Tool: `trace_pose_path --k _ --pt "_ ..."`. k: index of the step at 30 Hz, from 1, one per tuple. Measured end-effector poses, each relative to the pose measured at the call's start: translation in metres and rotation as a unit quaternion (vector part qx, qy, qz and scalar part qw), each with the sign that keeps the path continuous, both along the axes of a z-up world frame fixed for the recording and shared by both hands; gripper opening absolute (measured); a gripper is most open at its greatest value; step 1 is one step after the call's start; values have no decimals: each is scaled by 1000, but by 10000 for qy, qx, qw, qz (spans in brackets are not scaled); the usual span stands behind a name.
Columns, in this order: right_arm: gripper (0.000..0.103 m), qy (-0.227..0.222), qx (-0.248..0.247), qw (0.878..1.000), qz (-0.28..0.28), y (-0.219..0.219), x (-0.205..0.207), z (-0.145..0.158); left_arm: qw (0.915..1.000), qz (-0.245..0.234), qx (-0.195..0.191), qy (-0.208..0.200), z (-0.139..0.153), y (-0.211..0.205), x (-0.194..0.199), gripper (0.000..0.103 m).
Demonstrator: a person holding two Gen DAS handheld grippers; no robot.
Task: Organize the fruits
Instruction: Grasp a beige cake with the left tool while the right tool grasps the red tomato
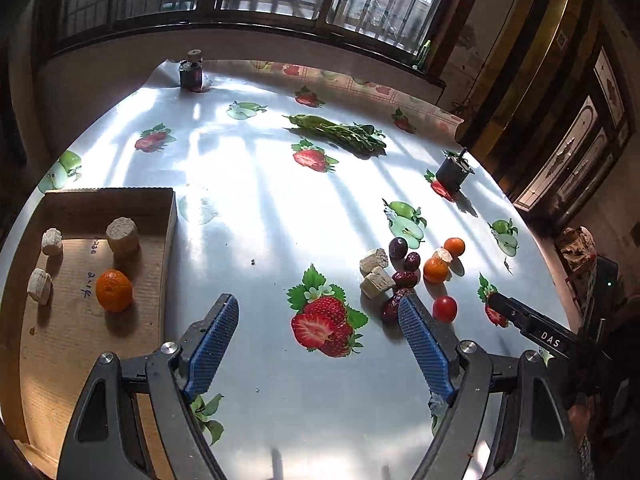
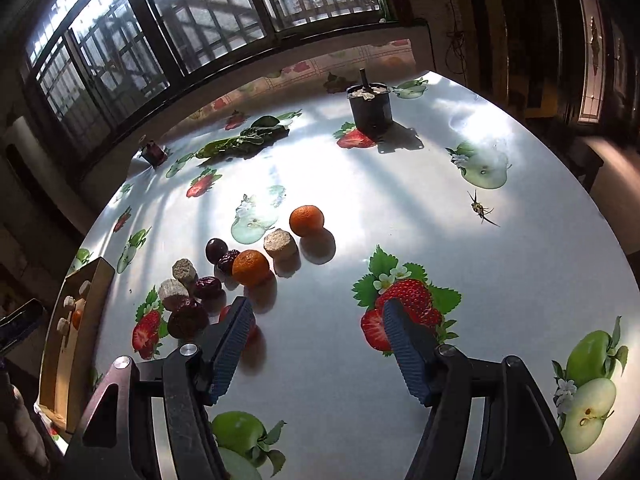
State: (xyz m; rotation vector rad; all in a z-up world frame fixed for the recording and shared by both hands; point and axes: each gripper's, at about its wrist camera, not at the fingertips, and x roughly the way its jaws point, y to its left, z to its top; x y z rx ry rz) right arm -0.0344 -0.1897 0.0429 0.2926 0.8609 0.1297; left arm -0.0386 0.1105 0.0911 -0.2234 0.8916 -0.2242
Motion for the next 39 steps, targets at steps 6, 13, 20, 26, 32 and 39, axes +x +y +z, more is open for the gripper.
trace_pose_path --k 6,13,20,26,32,39 --pt "72 122 -79 9991 392 33 15 -19 9968 -288 -481 570 -37 -29 42 75" --pt "60 29 -346 9966 748 55 20 -27 9918 -406 -696 992 -70 -56 78 54" --pt "57 40 -287 9965 785 57 24 -33 9942 -457 -522 821 -77 -69 81 41" --pt "36 -33 -568 9950 820 65 21 -34 9969 -346 -321 625 -76 -71 77 35" --pt "32 -127 -650 9951 739 64 19 -32 9981 -238 -401 399 -55 -55 63 35" --pt "32 -94 -520 9968 605 56 19 -34 9988 224 -387 -184 -21 -17 17 35"
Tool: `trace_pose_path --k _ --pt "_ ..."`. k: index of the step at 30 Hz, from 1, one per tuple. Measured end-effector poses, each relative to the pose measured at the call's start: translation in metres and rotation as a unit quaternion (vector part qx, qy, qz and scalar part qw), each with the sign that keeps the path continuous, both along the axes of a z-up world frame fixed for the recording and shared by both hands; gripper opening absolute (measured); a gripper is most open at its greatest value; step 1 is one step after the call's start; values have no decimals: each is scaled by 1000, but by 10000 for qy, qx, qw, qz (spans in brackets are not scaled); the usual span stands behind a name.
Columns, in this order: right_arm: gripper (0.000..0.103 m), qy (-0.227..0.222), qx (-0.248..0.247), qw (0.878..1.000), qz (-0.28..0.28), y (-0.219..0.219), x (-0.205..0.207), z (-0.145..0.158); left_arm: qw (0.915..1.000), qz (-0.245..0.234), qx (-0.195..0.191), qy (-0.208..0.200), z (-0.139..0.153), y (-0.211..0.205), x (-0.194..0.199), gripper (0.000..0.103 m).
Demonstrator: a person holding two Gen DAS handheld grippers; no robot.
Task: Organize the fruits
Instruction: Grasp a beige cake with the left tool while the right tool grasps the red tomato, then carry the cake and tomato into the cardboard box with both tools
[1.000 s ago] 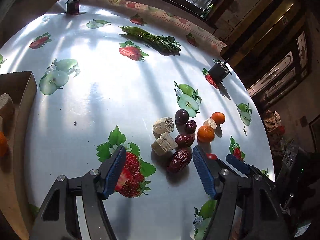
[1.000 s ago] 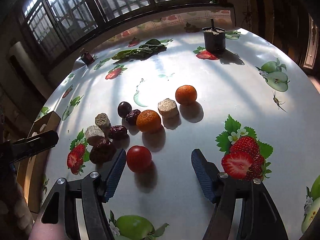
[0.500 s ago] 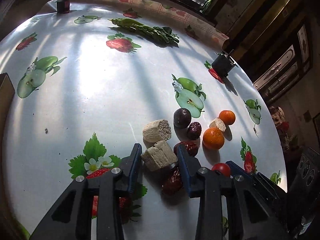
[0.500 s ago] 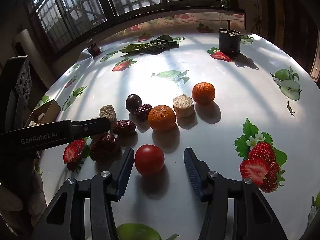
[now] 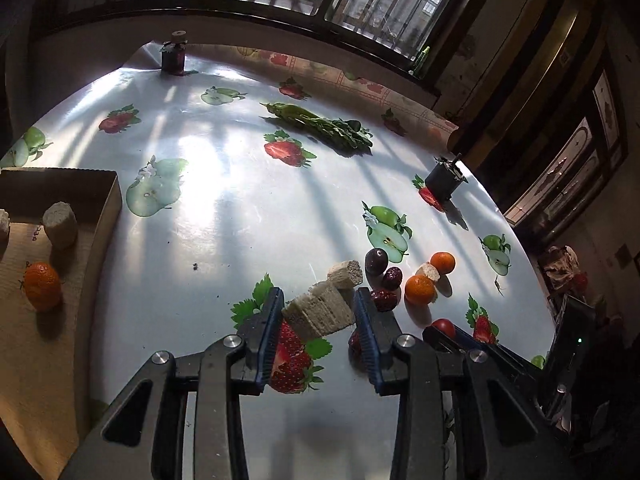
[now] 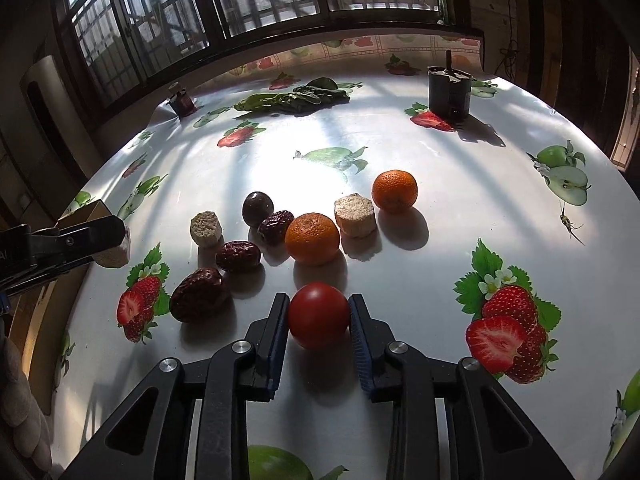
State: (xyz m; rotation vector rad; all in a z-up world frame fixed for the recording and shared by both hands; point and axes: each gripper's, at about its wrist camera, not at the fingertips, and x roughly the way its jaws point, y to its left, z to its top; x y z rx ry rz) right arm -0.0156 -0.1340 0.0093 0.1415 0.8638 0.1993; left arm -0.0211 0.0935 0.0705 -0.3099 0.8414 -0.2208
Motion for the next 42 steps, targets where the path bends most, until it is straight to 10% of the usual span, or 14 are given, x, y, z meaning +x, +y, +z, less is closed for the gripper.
trace_pose_path --k 14,28,42 --pt "32 -132 1 9999 103 21 -29 28 9871 1504 216 -503 23 136 -86 35" --pt "32 -292 69 9889 1452 172 -42 65 9748 2082 632 -492 12 190 -103 35" --pt "33 233 -101 9692 2451 316 -11 40 9817 1528 857 748 -10 259 -39 35"
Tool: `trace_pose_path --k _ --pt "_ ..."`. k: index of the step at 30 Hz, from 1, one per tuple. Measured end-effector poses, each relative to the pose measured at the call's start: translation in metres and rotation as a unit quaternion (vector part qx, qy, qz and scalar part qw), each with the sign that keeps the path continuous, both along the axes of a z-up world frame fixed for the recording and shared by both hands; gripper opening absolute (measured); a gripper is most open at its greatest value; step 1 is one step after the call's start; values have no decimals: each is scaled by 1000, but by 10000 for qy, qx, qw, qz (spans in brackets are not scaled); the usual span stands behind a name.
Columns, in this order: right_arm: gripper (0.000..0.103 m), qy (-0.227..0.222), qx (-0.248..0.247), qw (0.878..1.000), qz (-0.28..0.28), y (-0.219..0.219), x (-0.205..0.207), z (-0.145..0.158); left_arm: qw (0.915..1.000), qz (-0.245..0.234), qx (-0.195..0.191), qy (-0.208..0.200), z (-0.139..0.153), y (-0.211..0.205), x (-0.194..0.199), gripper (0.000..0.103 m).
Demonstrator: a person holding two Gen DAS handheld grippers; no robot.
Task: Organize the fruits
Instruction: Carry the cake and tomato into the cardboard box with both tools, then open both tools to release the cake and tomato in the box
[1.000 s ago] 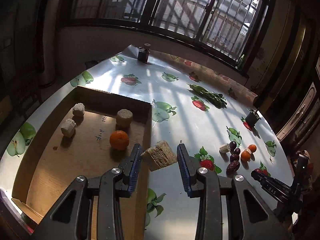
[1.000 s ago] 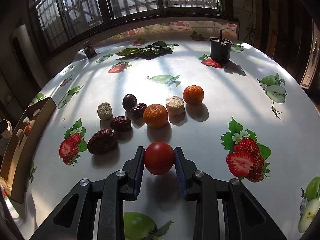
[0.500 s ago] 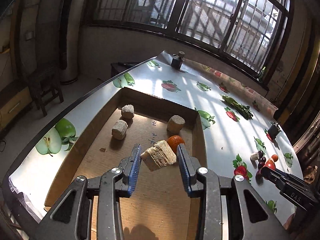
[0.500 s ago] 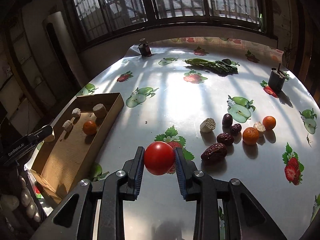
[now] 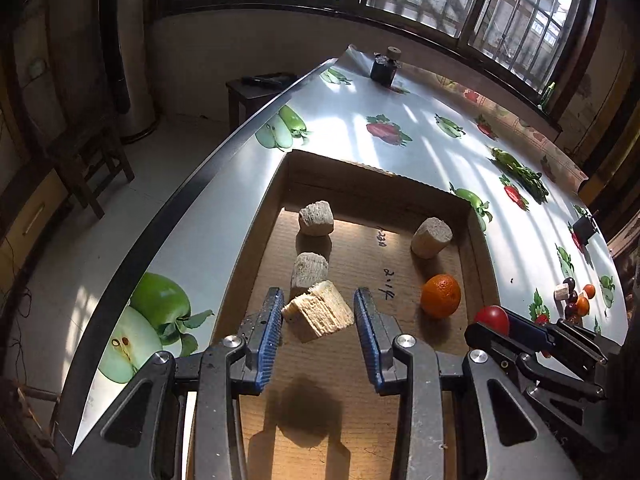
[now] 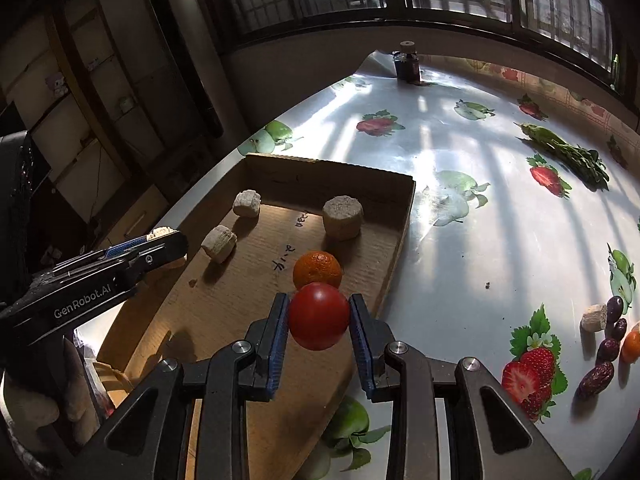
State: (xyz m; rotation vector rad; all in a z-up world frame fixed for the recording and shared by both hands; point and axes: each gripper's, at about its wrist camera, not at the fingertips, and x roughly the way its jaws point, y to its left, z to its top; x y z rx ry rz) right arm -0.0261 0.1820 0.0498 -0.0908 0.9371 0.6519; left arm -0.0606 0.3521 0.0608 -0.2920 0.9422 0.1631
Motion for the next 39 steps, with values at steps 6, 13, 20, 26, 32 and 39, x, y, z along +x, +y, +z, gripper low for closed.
trace_pose_path --k 6,13,20,26,32,39 --pt "33 195 -253 9995 89 20 7 -20 9992 -190 0 364 -15 -1 10 35" --pt "33 207 -458 9986 141 29 9 -31 9986 -208 -18 495 -28 -3 15 35" --pt "36 169 -463 9986 172 33 8 -31 9990 -7 -105 445 -26 4 13 43" --pt "58 -80 -281 9995 107 24 2 -13 9996 143 -189 179 -10 9 -2 49" --pt "58 -209 -77 9996 -184 -6 -4 11 9989 297 -274 -226 19 -3 -30 55" --pt "62 -267 37 9978 -603 -73 -14 26 9883 -1002 -685 -926 112 -92 -86 76"
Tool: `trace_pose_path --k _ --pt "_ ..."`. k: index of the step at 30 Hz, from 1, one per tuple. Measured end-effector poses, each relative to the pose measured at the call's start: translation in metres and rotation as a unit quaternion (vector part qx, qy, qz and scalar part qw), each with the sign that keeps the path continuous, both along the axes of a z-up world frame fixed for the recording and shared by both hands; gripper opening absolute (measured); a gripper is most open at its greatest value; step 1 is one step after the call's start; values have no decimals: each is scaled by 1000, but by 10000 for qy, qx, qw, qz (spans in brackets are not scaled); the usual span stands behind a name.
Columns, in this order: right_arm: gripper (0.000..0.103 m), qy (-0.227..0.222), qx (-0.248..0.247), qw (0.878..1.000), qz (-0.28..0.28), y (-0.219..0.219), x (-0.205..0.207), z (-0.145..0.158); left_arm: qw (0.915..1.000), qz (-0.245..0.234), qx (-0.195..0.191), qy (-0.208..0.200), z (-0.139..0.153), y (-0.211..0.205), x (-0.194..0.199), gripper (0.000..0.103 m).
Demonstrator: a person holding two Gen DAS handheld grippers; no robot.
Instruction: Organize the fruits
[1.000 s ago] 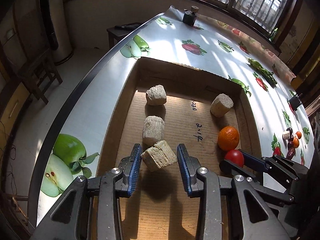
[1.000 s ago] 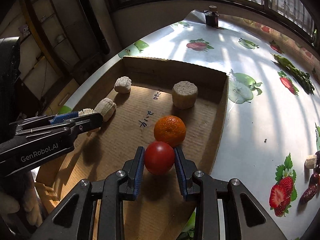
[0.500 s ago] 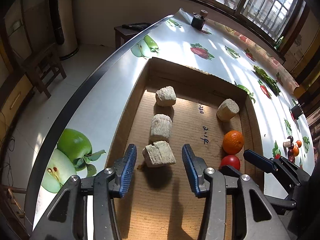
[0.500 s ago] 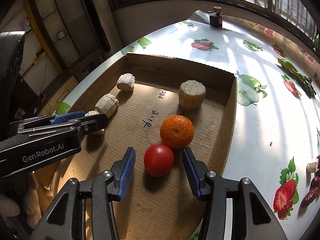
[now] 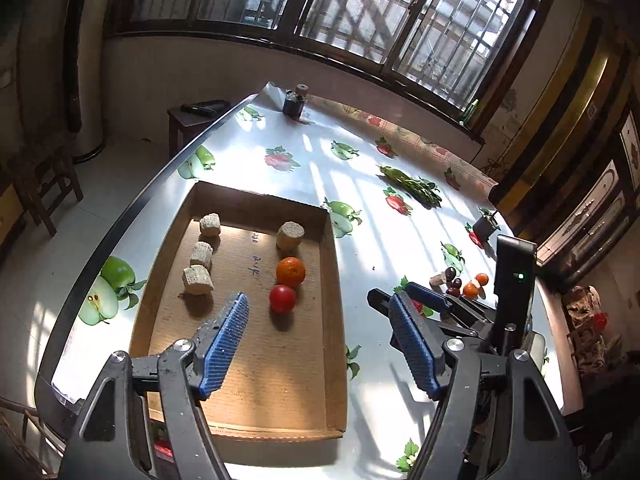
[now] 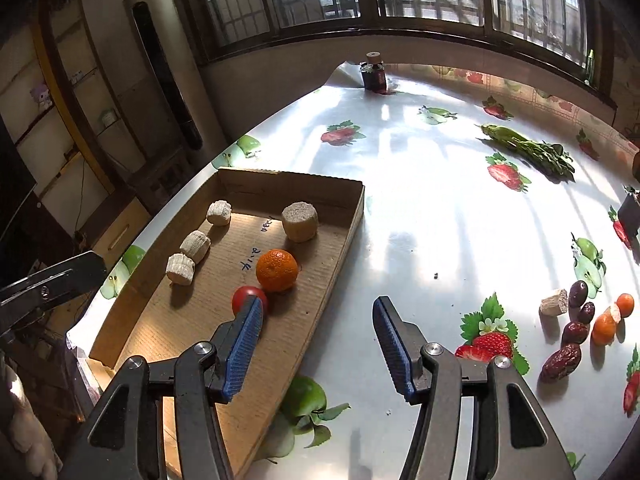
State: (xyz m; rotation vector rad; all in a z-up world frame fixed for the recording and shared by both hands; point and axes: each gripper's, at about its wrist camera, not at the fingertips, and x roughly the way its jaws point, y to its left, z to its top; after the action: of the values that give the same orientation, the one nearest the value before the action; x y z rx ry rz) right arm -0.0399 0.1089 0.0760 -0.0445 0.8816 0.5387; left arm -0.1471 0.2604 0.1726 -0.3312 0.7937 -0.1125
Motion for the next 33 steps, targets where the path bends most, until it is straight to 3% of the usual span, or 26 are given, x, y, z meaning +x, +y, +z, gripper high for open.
trace_pose_path --k 3,6,9,12,14,17,21,24,28,33 --pt "62 62 7 9996 -263 -44 -4 2 9937 -1081 148 -251 52 -60 -28 81" --pt "62 155 -40 9979 -621 -94 -8 0 9766 -1959 603 -655 97 -120 -64 87" --pt "62 234 -112 9933 -1128 -150 -16 0 9552 -2606 1038 -938 123 -167 -97 90" --pt "62 321 -5 9847 -1713 -209 -25 2 9414 -3090 1057 -848 132 -198 -110 90" --pt "62 404 164 9777 -2056 -246 -32 3 9425 -3117 1043 -607 128 -209 -106 90" --pt "63 440 297 9658 -2540 -294 -43 4 9438 -3242 613 -184 125 -218 -100 90" --pt "63 389 334 9554 -2910 -334 -58 10 9397 -3368 505 -319 139 -238 -109 90" --pt "63 230 268 9518 -3047 -352 -66 27 9324 -3429 890 -711 154 -254 -120 90" --pt "63 -353 188 9453 -3237 -375 -78 85 9376 -3070 1283 -1006 173 -256 -105 90" --pt "63 -1412 -232 9290 -3413 -390 -105 191 9562 -2155 1578 -1198 205 -228 -67 90"
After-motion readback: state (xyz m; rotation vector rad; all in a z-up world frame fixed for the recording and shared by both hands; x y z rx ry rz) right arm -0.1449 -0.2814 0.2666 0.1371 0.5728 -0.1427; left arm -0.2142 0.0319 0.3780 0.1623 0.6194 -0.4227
